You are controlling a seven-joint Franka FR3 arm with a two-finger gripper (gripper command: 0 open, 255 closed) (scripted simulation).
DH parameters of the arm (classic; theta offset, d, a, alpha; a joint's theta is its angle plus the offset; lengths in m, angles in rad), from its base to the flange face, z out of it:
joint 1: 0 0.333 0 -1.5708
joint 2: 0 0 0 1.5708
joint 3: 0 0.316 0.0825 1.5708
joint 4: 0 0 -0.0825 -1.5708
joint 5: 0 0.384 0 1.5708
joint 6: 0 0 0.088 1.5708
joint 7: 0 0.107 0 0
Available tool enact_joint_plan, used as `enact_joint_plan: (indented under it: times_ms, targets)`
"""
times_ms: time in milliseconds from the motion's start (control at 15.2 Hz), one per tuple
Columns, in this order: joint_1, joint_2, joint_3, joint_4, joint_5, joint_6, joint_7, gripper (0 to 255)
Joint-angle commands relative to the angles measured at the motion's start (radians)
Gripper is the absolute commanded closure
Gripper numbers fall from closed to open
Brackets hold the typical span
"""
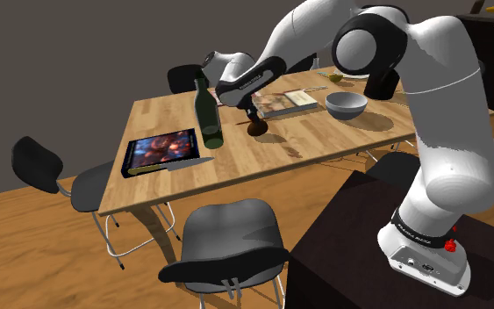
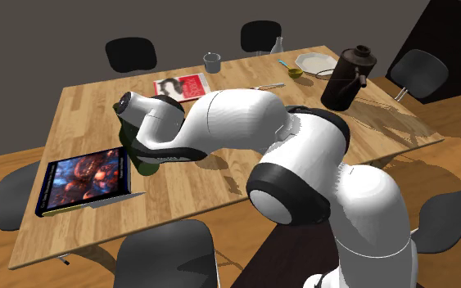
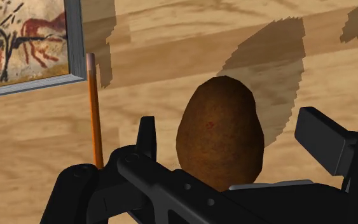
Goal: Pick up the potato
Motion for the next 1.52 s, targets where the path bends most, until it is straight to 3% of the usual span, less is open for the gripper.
enact_joint_plan:
  times_ms: [0,462,528,1122,1452]
  targets:
    - [0.002,0.029,-0.001,0.007,-0.011,0.015,0.000,0]
    - [0.000,0.064,-0.003,-0.011,-0.019,0.062,0.027,0]
    - [0.001,0.066,-0.003,-0.004,-0.017,0.057,0.025,255]
    - [0.000,0.064,-0.003,-0.011,-0.019,0.062,0.027,255]
    - [0.002,0.032,-0.001,0.005,-0.012,0.020,0.003,255]
